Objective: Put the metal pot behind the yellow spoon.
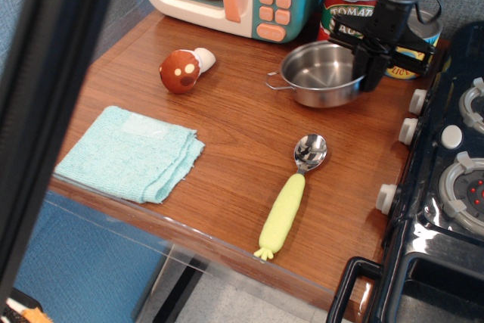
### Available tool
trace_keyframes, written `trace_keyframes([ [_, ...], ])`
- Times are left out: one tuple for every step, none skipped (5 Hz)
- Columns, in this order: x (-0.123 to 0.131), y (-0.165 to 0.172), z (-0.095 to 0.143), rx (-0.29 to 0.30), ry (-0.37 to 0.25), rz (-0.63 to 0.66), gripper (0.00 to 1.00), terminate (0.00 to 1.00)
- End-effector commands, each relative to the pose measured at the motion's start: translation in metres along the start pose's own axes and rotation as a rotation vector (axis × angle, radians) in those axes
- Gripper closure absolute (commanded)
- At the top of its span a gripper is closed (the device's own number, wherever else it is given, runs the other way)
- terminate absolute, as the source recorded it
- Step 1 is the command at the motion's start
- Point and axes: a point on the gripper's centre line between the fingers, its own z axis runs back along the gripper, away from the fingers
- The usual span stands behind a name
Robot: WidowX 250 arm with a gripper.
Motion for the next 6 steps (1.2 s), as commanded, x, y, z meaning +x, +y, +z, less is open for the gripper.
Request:
trace_keyframes([
  [-0.004, -0.011, 0.031, 0.019, -0.063, -0.017, 0.00, 0.00],
  [-0.016, -0.001, 0.043, -0.005, -0.100, 0.034, 0.00, 0.00],
  [-0.027, 0.011, 0.062, -0.042, -0.137, 0.080, 0.00, 0.00],
  [-0.038, 0.021, 0.078, -0.097, -0.149, 0.093, 0.00, 0.00],
  [-0.048, 0.029, 0.081, -0.133, -0.183, 0.093, 0.00, 0.00],
  [-0.048, 0.029, 0.081, -0.133, -0.183, 0.093, 0.00, 0.00],
])
